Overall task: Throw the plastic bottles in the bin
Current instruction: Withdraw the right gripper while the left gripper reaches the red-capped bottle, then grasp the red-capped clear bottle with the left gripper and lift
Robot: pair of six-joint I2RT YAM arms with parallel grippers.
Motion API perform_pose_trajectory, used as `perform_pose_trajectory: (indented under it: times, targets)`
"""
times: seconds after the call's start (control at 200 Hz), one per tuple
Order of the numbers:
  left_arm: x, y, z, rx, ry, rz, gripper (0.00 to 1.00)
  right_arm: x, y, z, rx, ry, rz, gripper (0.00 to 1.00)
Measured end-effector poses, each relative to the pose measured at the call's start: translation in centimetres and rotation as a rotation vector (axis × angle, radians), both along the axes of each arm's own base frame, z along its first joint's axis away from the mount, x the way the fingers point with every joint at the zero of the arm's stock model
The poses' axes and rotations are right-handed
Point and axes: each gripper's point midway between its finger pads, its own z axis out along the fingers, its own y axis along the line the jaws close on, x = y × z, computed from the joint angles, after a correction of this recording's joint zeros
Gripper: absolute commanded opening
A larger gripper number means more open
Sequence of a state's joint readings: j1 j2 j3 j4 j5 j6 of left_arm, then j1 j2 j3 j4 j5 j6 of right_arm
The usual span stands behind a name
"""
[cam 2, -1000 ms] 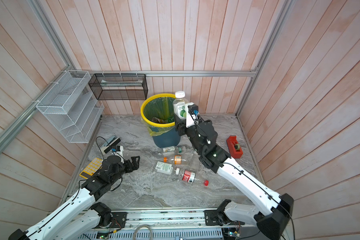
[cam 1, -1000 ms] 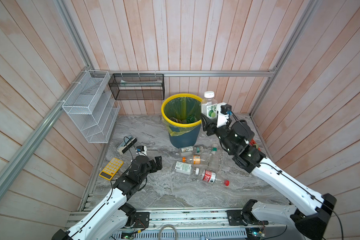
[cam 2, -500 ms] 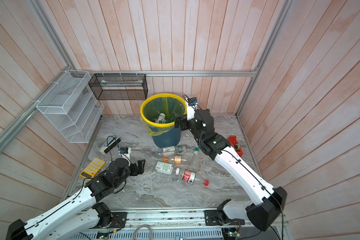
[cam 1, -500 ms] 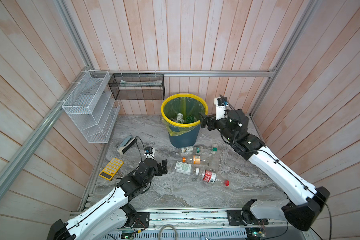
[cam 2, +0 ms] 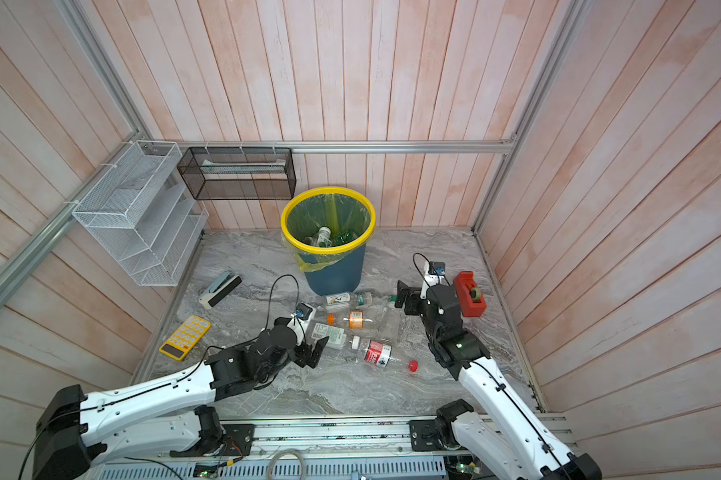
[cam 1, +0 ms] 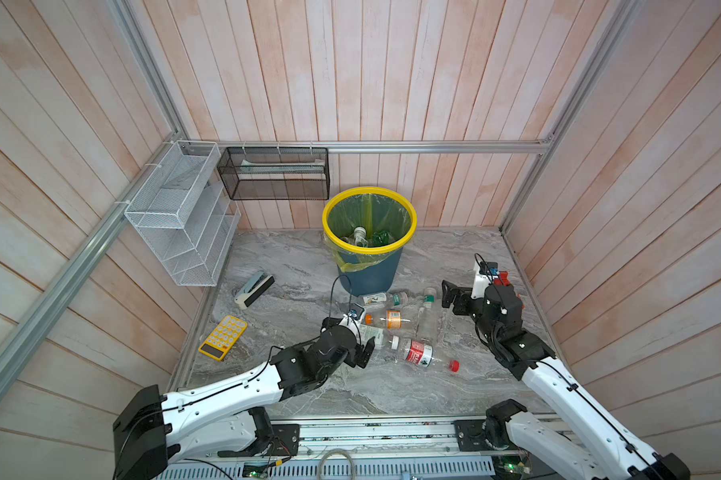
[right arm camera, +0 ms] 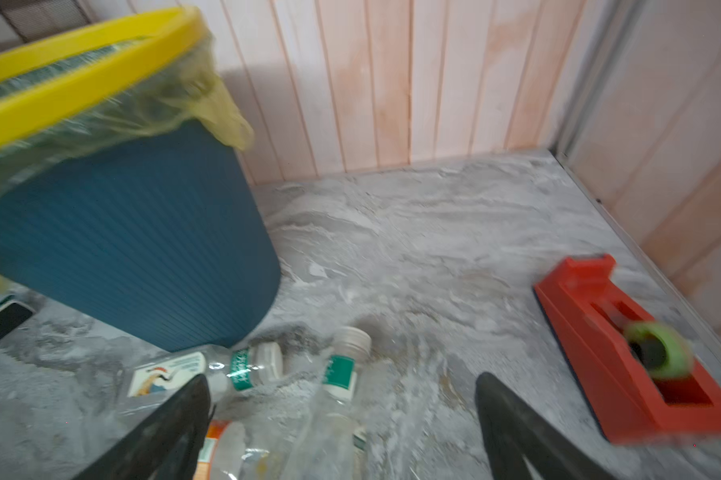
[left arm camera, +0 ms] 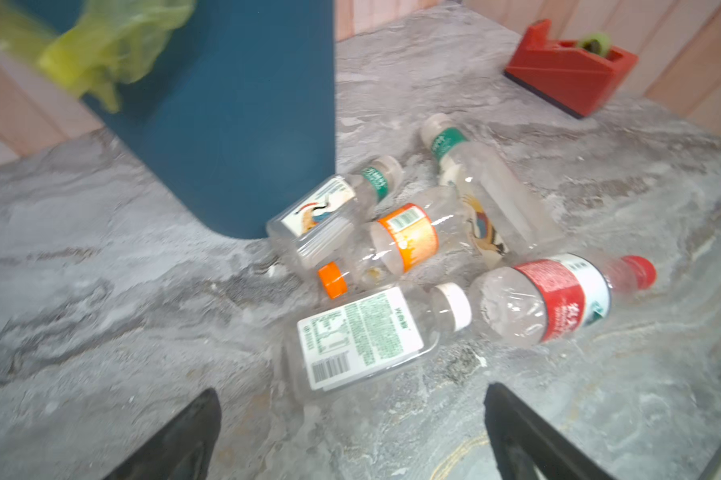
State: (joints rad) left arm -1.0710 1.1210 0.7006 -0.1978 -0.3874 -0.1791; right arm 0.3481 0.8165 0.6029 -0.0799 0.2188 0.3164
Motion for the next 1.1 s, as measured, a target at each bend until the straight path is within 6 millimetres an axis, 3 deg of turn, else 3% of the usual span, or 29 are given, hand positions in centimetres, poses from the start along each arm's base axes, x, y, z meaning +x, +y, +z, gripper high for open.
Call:
perform_pose_trajectory:
  times: [0.21, 0.36, 0.495, 0.695, 0.94, 1.1]
  targets:
    - [-0.8, -6.7, -0.4, 0.148, -0.045, -0.250, 1.00, -1.4, -4.4, -5.0, 0.104, 0.055, -0.136, 0.99]
    - [-1.9, -11.6, -1.9, 0.274, -0.078, -0.431, 0.97, -2.1, -5.7, -7.8, 0.159, 0.106, -0.180, 0.99]
    - [-3.0, -14.5, -4.6, 0.390, -0.065, -0.571, 0.90, -2.6, -5.9, -8.5, 0.187, 0.111, -0.190, 0.99]
    - [-3.5, -16.0, -7.9, 0.500, -0.030, -0.687, 0.89, -2.8, -6.0, -7.7, 0.207, 0.075, -0.192, 0.99]
    - [-4.2, -17.3, -9.8, 0.539, 0.014, -0.778, 0.83, -3.2, -6.3, -9.1, 0.205, 0.098, -0.206, 0.99]
    - [-5.0, -17.1, -10.9, 0.547, 0.061, -0.811, 0.76, -3.2, -6.4, -9.2, 0.205, 0.099, -0.207, 0.99]
